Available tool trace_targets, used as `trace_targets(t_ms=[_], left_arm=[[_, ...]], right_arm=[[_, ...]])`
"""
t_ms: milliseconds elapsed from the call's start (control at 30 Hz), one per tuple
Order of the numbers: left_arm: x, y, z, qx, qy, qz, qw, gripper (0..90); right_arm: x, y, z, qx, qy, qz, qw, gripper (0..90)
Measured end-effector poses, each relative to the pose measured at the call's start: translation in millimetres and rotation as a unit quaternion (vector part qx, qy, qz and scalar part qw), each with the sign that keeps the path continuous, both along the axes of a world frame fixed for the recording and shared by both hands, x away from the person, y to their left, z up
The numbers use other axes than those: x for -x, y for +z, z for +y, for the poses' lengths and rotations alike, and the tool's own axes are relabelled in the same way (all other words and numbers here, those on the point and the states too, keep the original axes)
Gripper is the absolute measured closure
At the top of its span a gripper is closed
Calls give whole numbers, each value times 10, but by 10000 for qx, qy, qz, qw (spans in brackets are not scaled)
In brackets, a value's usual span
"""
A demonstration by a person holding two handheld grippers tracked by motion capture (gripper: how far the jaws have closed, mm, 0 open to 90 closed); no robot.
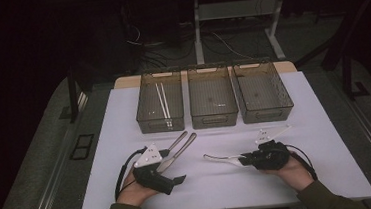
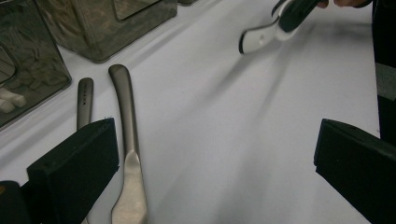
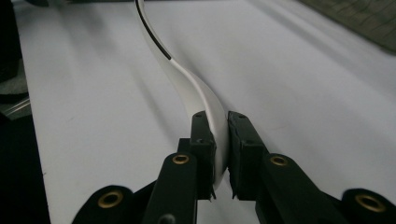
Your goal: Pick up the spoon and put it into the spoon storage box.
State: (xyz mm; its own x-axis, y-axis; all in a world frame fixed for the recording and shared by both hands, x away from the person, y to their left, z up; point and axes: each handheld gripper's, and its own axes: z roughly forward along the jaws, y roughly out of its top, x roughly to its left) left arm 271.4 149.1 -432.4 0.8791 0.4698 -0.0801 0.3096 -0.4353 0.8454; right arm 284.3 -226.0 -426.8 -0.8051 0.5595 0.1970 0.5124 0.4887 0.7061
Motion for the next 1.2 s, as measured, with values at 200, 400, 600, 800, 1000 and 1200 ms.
trace_targets(t_ms=[200, 400, 600, 800, 1000, 1200], left_arm=[[3, 1, -2, 8, 3, 17, 10000, 0], [4, -4, -8, 25, -3, 14, 10000, 0], [3, -5, -9, 26, -2, 23, 10000, 0], [2, -5, -10, 27, -6, 22, 10000, 0], [0, -7, -13, 15, -9, 25, 10000, 0], [0, -6, -13, 18, -8, 26, 10000, 0]], right_arm=[[-31, 67, -35, -12, -91, -160, 9998, 813], [-78, 123, -48, -4, -160, -272, 9995, 813], [-144, 202, -73, -130, -230, -386, 9989, 813], [-197, 243, -112, -212, -333, -413, 9984, 814], [-242, 297, -160, -264, -419, -494, 9976, 814], [-300, 346, -177, -303, -476, -585, 9967, 814]])
